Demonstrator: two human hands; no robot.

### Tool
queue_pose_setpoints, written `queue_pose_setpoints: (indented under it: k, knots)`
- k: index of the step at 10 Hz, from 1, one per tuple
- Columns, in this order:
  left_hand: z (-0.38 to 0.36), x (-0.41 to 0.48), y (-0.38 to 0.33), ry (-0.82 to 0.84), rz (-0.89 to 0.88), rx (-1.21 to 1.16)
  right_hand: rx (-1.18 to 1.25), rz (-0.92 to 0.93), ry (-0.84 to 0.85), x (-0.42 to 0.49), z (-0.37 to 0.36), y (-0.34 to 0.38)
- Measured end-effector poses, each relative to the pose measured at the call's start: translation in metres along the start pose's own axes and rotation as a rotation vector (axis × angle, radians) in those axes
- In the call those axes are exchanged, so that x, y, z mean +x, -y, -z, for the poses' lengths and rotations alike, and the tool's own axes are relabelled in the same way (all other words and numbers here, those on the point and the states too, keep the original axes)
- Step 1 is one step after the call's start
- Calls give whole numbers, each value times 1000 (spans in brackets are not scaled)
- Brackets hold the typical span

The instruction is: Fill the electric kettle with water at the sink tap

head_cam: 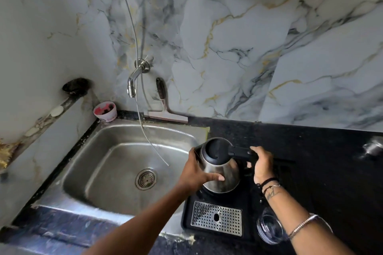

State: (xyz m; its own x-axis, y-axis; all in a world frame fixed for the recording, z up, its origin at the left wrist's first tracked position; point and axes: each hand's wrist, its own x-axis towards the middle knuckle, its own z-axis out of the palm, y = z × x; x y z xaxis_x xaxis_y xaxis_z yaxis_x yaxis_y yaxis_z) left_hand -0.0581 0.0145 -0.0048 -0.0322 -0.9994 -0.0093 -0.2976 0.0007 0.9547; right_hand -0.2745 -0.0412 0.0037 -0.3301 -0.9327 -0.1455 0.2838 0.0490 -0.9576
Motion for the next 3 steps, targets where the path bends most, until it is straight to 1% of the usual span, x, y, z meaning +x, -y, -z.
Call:
queue_pose_setpoints:
  k: [1, 2, 3]
  knots:
    - [-22, 5, 0, 14, 8, -1, -6, -33, -35, 9, 19, -3]
    - [-40, 15, 2, 27, 17, 5, -31, -12, -56, 16, 33, -9]
    - [-48, 15, -3, 66, 3, -1, -113, 65, -108, 16, 41, -10]
